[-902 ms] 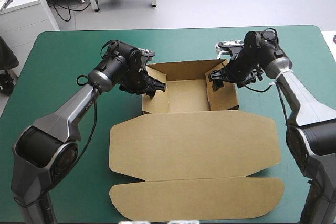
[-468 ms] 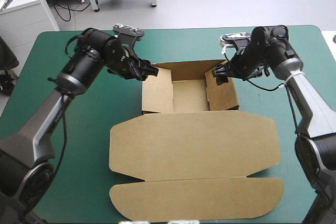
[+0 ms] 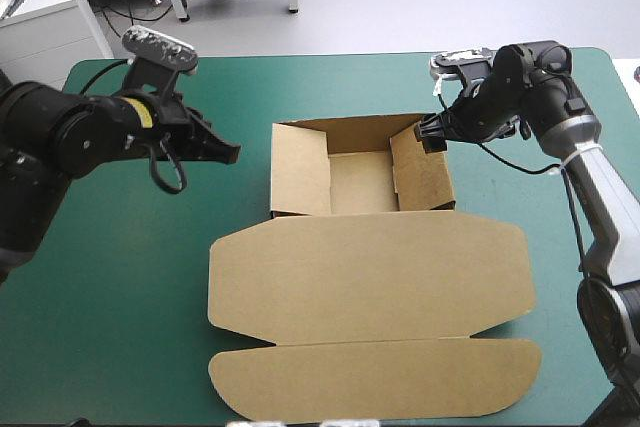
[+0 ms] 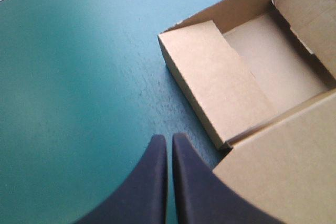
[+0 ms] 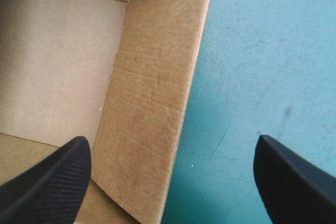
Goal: Fold the box
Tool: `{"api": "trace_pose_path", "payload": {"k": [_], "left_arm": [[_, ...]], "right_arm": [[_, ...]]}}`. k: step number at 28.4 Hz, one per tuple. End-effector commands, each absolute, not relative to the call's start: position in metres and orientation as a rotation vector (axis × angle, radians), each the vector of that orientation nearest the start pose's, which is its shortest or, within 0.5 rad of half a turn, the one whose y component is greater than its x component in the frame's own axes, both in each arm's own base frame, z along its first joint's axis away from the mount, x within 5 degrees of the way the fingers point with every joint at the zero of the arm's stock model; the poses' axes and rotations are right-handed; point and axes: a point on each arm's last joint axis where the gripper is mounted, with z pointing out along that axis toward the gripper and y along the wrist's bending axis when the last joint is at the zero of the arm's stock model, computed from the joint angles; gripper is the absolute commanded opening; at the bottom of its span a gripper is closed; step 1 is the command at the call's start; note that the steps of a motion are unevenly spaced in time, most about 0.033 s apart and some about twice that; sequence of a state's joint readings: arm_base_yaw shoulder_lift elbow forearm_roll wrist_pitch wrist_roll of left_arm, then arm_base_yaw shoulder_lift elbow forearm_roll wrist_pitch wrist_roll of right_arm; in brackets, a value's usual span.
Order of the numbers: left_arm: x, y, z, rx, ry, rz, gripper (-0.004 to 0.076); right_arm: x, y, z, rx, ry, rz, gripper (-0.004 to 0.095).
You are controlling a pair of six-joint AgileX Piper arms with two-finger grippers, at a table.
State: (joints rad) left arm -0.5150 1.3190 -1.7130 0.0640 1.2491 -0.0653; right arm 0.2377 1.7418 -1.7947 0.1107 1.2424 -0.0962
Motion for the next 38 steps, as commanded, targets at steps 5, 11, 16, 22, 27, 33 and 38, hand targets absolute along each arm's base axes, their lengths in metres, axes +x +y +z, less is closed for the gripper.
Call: {"api": "trace_pose_path", "payload": {"k": [5, 11, 16, 22, 27, 33, 38], "left_arm": [[0.165, -0.087, 0.441, 0.544, 2.375, -0.169, -0.0010], [0.141, -0.078, 0.371, 0.555, 2.446, -0.210, -0.0010], [0.125, -0.070, 0.315, 0.552, 2.506, -0.204, -0.0010], [0.110, -0.061, 0.287, 0.512, 2.567, -0.201, -0.0010], [0.106, -0.059, 0.292, 0.492, 2.523, -0.222, -0.0010], [0.107, -0.058, 0.295, 0.489, 2.482, -0.223, -0.0010], [0.108, -0.059, 0.295, 0.488, 2.477, -0.225, -0.0010]], "right_arm": [[0.349, 0.093, 0.399, -0.422, 2.538, 0.198, 0.0764], [0.359, 0.096, 0.387, -0.407, 2.567, 0.201, 0.0763], [0.372, 0.099, 0.366, -0.406, 2.625, 0.208, 0.0762], [0.389, 0.104, 0.336, -0.410, 2.695, 0.204, 0.0761], [0.401, 0.107, 0.314, -0.422, 2.737, 0.204, 0.0656], [0.407, 0.108, 0.303, -0.422, 2.753, 0.203, 0.0292], [0.407, 0.108, 0.304, -0.430, 2.745, 0.201, -0.0019]]}}
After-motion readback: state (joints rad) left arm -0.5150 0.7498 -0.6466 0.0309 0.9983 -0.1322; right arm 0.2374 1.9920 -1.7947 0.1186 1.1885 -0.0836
